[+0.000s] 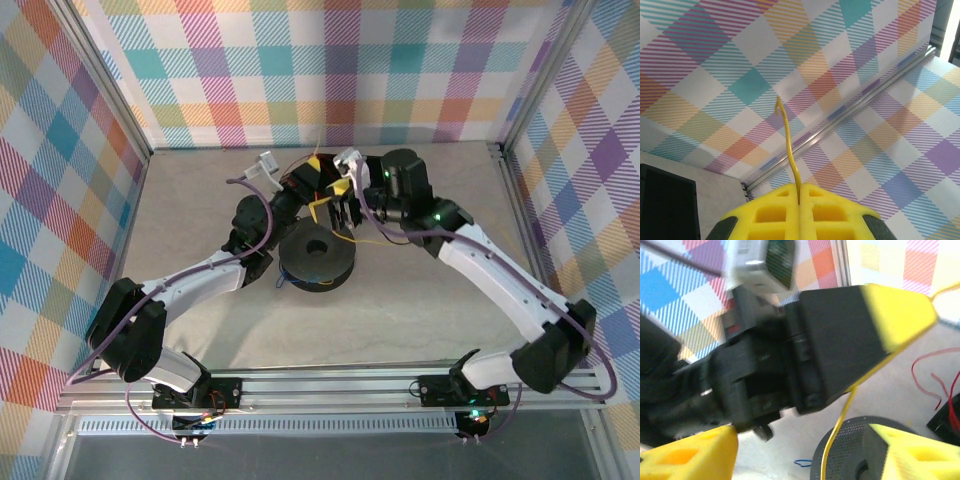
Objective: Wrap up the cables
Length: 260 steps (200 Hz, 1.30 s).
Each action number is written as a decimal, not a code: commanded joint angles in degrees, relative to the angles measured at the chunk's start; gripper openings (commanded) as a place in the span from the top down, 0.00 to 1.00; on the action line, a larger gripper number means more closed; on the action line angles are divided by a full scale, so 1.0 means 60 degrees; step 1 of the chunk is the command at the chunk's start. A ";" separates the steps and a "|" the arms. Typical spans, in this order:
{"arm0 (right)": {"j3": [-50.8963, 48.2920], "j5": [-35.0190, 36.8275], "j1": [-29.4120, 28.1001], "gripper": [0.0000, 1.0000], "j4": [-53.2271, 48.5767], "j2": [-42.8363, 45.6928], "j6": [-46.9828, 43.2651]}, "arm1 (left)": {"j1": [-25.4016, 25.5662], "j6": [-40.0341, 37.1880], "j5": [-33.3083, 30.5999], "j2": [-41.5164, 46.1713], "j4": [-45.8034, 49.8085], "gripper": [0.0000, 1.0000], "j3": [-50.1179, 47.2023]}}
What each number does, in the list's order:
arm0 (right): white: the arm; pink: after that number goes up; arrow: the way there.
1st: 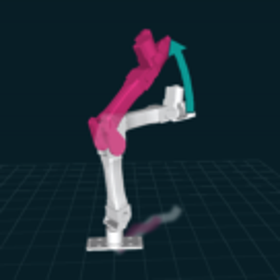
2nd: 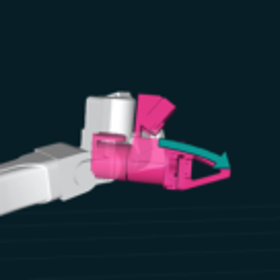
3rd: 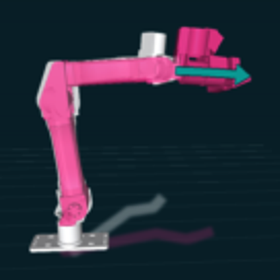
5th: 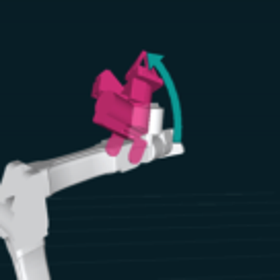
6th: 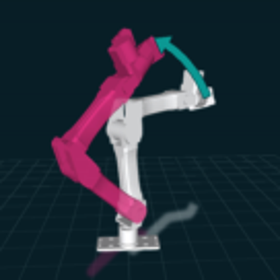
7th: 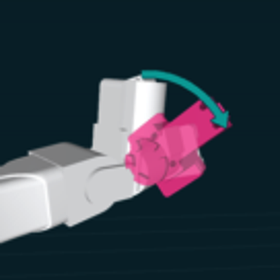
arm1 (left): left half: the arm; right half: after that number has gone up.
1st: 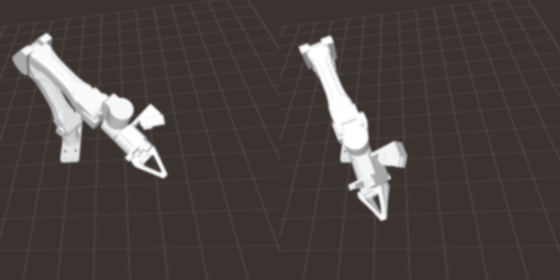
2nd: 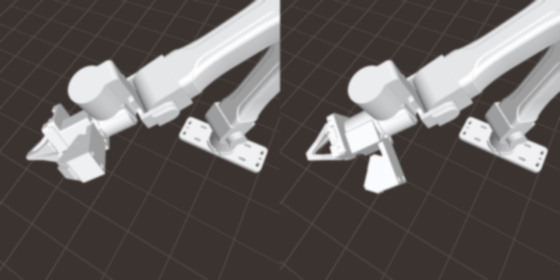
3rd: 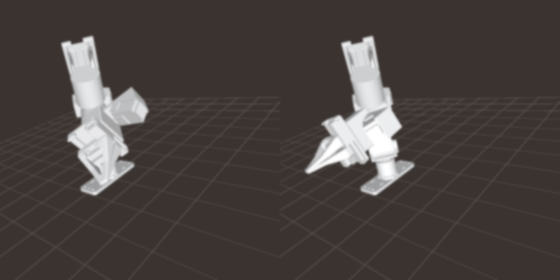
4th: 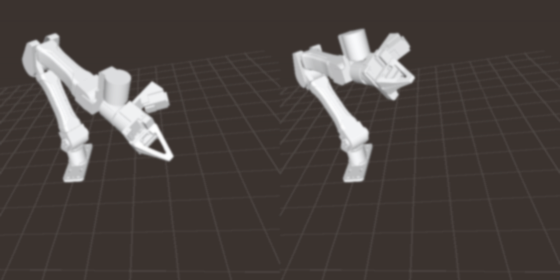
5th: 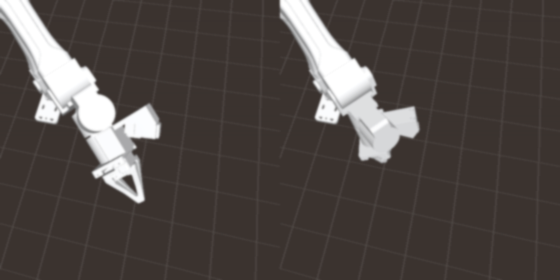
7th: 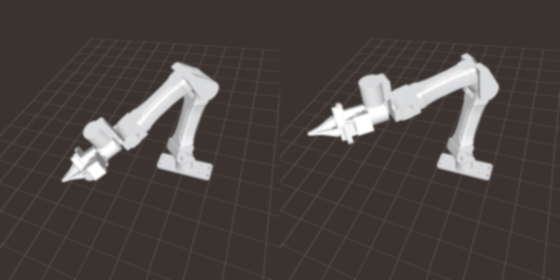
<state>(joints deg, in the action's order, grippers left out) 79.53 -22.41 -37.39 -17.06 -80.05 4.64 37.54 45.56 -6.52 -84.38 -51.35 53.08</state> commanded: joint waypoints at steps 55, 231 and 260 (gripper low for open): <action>0.0827 -0.0761 0.0139 0.70 -0.1377 -0.1238 0.0810 | 0.0189 -0.0088 -0.0096 0.0338 -0.0841 1.00 -0.0011; 0.1265 0.0269 0.0137 0.69 -0.1861 -0.1701 0.0927 | 0.0203 0.0052 -0.0141 0.0687 -0.0933 1.00 -0.0296; 0.1218 -0.0109 0.0137 0.58 -0.1558 -0.1587 0.1027 | 0.0203 0.0068 -0.0224 0.0634 -0.0948 1.00 -0.0336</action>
<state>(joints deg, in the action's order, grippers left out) 86.46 -21.30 -37.08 -28.45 -90.43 10.15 38.24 45.82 -7.84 -82.61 -52.71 51.55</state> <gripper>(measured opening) 0.376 0.065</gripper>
